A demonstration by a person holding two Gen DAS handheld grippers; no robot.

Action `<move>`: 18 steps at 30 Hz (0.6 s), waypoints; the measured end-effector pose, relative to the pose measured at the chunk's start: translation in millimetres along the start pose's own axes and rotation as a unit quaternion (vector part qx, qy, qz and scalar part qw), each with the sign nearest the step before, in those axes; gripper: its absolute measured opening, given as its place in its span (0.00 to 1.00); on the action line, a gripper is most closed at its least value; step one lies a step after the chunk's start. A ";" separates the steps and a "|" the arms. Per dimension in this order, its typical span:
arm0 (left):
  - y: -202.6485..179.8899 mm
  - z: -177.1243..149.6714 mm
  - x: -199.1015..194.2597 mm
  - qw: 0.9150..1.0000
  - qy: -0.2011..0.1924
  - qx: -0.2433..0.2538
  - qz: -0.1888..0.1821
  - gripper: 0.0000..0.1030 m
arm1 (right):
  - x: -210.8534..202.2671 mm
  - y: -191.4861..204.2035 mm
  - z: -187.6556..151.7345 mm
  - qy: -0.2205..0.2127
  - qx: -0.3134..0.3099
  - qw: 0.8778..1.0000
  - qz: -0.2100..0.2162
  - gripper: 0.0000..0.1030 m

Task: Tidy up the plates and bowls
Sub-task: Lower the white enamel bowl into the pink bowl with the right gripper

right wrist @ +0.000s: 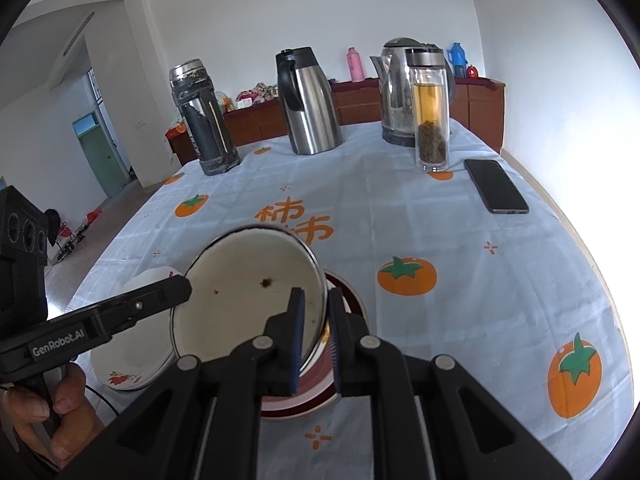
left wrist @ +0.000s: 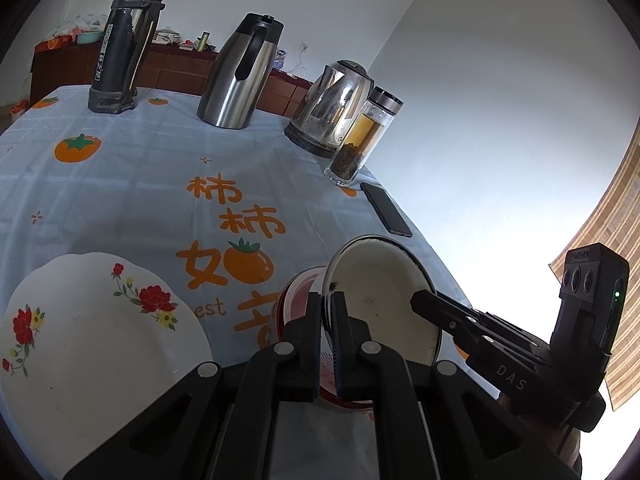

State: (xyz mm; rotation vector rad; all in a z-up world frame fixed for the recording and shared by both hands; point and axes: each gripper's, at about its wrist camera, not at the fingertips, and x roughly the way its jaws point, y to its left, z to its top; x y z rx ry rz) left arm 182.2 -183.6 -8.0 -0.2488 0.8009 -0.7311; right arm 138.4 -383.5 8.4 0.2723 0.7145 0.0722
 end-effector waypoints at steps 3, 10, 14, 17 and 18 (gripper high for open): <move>3.0 -0.2 2.6 1.000 0.007 -0.008 -0.004 0.05 | 2.3 0.7 1.3 0.004 -0.002 1.000 -0.002 0.13; 0.8 -1.9 4.6 1.000 0.013 -0.003 -0.003 0.05 | 7.6 -0.1 3.8 0.017 -0.011 1.000 -0.012 0.13; 0.6 -3.0 5.3 1.000 0.016 -0.001 0.000 0.05 | 11.0 -0.5 3.5 0.025 -0.016 0.999 -0.015 0.13; -0.1 -3.7 6.6 1.000 0.020 0.002 0.004 0.05 | 13.8 -1.2 3.4 0.030 -0.018 0.999 -0.017 0.13; 0.1 -3.9 7.4 1.000 0.022 0.002 0.006 0.05 | 14.0 -1.1 3.2 0.031 -0.018 0.999 -0.017 0.13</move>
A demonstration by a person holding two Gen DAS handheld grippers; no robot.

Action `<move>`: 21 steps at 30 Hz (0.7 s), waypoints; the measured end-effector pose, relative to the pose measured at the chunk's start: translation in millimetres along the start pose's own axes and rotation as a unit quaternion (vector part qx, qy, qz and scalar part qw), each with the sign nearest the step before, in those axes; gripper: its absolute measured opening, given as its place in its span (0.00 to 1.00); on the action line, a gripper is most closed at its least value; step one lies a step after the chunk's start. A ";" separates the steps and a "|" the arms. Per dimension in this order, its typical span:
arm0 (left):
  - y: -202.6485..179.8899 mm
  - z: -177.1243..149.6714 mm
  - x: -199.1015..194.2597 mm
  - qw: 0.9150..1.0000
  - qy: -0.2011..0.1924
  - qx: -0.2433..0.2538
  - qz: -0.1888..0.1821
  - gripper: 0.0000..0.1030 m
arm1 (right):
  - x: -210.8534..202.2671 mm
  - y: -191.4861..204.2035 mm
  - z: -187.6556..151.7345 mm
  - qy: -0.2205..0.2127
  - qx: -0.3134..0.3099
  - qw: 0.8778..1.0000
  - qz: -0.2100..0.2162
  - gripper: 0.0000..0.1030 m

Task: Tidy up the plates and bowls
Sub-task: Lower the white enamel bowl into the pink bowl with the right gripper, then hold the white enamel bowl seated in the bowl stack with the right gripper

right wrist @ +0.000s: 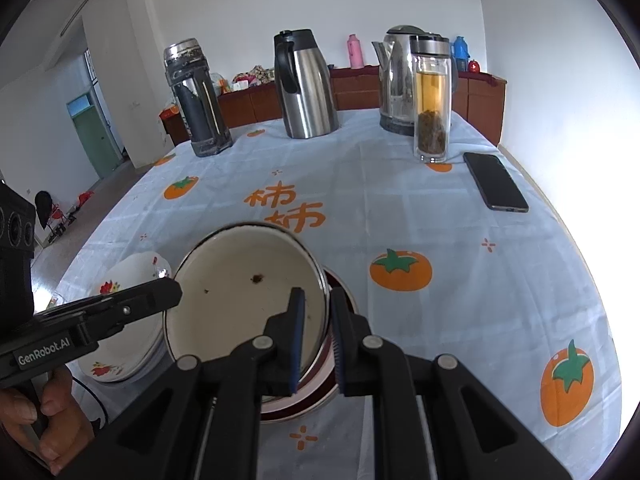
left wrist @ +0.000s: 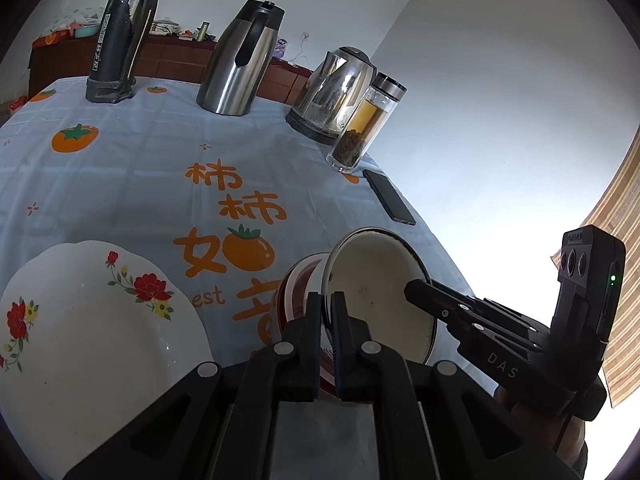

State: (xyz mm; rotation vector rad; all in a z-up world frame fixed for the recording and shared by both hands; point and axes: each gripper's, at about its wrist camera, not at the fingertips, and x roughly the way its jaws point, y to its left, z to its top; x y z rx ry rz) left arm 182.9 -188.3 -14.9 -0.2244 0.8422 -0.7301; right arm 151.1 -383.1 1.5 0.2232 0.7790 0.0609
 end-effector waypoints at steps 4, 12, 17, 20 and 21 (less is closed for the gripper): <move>-0.1 -0.9 2.1 1.000 0.004 0.001 0.001 0.05 | 1.9 -0.8 0.3 0.002 0.000 1.000 -0.001 0.13; -0.2 -2.6 5.6 1.000 0.012 0.004 0.006 0.05 | 10.0 -3.7 -1.1 0.012 -0.002 1.000 -0.005 0.13; 1.9 -3.7 8.5 1.000 0.022 0.000 0.007 0.06 | 12.5 -2.8 -0.2 0.019 -0.008 1.000 -0.009 0.14; 2.3 -3.9 7.9 1.000 0.022 0.000 0.007 0.06 | 15.1 -1.7 0.3 0.023 -0.013 1.000 -0.011 0.14; 2.3 -4.0 8.3 1.000 0.022 0.000 0.008 0.06 | 15.5 -1.3 0.0 0.025 -0.014 1.000 -0.012 0.14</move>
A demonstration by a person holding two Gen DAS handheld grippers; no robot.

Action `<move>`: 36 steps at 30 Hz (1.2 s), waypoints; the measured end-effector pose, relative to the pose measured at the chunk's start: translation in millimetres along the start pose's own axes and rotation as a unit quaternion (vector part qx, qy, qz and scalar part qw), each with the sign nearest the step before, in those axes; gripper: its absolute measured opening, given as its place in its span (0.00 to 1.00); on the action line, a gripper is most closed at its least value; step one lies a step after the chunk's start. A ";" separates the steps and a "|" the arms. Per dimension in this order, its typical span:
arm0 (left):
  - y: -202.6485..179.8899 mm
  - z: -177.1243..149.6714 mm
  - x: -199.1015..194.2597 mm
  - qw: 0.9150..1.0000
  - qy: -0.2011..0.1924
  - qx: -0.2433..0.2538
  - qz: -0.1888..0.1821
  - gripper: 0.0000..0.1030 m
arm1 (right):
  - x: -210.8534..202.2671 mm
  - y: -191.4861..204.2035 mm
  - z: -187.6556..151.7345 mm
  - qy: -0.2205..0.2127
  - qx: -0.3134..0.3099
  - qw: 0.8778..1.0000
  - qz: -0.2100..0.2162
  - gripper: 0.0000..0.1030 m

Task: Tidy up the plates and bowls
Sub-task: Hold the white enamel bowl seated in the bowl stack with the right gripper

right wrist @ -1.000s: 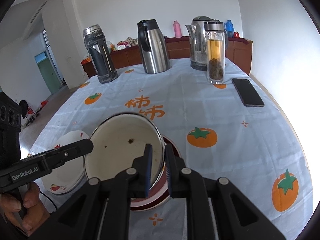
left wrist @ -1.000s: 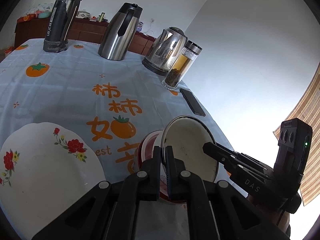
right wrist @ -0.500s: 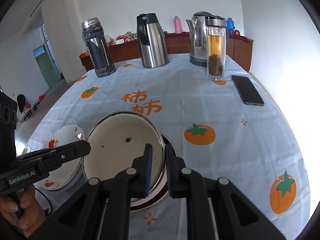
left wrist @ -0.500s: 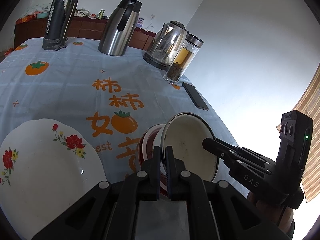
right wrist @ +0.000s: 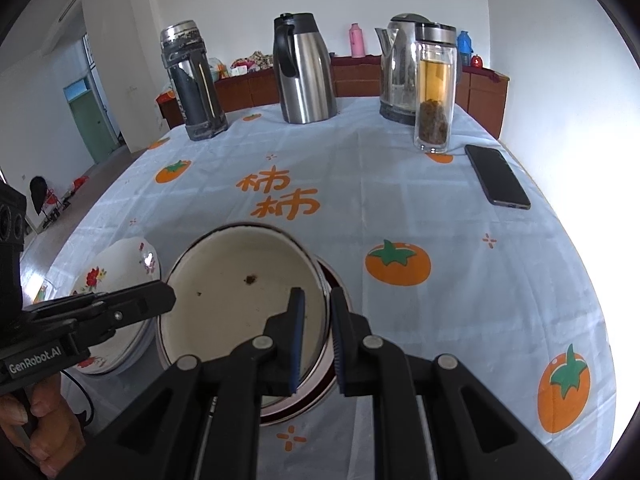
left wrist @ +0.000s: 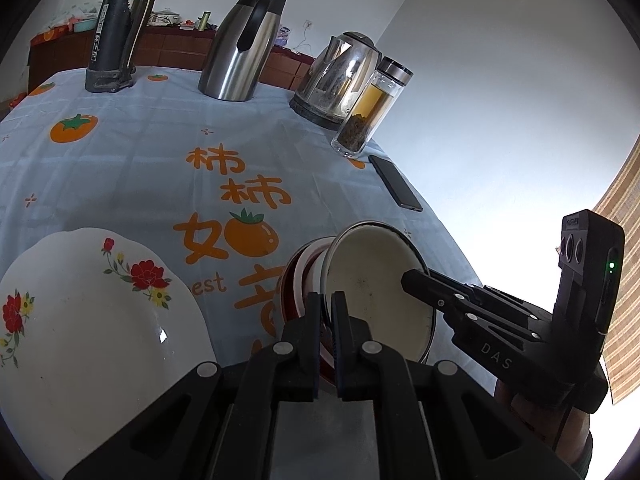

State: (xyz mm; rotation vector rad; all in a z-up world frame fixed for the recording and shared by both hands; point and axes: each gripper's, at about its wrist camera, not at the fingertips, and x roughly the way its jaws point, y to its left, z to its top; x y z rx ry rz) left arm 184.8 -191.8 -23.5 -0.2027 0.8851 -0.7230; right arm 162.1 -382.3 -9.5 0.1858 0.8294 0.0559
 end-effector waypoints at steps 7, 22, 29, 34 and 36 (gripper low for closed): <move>2.2 0.0 -0.7 1.000 0.002 -0.005 -0.004 0.06 | 2.1 -1.9 -1.3 0.003 0.002 1.000 0.009 0.15; 3.0 -0.6 3.4 1.000 0.008 -0.007 -0.008 0.06 | -3.0 -0.2 -6.8 -0.014 -0.015 1.000 0.002 0.15; 3.0 -0.5 4.6 1.000 0.008 -0.007 -0.005 0.06 | -4.1 -1.3 -6.6 -0.020 -0.014 1.000 0.000 0.09; 0.1 -1.2 3.8 1.000 0.006 0.002 -0.009 0.06 | -1.2 -7.5 -3.7 -0.008 0.001 1.000 0.011 0.09; -2.9 -2.0 3.3 1.000 0.003 0.009 -0.003 0.07 | -0.1 -6.6 -2.2 -0.002 -0.007 1.000 0.008 0.09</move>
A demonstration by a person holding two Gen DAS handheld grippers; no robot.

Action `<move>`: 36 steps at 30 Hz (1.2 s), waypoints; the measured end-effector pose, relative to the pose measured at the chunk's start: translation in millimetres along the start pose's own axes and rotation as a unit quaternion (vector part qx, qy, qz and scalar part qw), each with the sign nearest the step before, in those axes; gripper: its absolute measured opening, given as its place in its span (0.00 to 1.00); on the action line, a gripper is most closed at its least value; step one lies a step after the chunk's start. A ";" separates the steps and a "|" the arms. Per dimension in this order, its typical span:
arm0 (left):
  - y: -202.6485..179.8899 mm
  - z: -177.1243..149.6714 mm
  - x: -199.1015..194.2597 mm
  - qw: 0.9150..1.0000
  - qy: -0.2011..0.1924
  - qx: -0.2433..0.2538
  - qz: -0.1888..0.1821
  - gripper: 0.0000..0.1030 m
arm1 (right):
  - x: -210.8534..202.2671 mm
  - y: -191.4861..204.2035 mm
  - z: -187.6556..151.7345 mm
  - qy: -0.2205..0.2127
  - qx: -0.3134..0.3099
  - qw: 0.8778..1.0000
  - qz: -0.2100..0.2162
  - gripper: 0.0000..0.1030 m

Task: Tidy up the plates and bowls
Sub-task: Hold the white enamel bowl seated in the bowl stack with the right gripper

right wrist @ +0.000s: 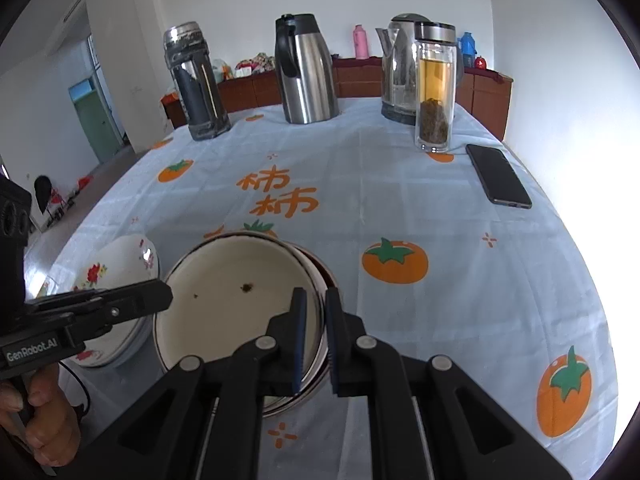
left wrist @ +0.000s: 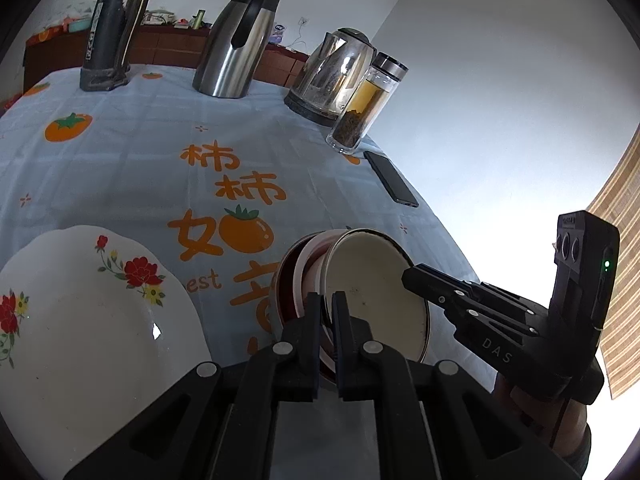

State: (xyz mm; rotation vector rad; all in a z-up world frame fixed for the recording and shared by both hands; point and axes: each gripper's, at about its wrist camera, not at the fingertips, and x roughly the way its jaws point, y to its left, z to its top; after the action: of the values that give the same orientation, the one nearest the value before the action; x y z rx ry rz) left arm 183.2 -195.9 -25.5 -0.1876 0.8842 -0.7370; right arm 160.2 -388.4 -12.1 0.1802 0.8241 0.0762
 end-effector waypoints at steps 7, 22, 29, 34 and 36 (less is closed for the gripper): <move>-7.4 -3.0 1.9 0.998 -0.013 0.037 0.049 0.08 | 3.0 7.3 7.3 0.023 -0.034 0.999 -0.004 0.09; -7.2 -2.7 1.3 0.998 -0.015 0.041 0.049 0.08 | 19.1 12.7 23.3 0.089 -0.096 0.991 -0.005 0.08; -7.5 -3.2 1.1 0.998 -0.015 0.041 0.048 0.09 | 23.3 14.6 29.7 0.112 -0.119 0.987 -0.003 0.08; -7.0 -3.1 1.3 0.998 -0.015 0.040 0.046 0.09 | 28.2 14.5 35.2 0.125 -0.131 0.984 -0.004 0.08; -6.1 -3.2 1.1 0.998 -0.015 0.039 0.045 0.09 | 29.5 15.4 36.5 0.128 -0.135 0.983 -0.005 0.08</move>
State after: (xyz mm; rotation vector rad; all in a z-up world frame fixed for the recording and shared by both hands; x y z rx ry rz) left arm 178.2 -200.7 -25.5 -0.0889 0.8289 -0.6822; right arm 207.0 -374.0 -6.3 -0.0920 1.0603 0.2032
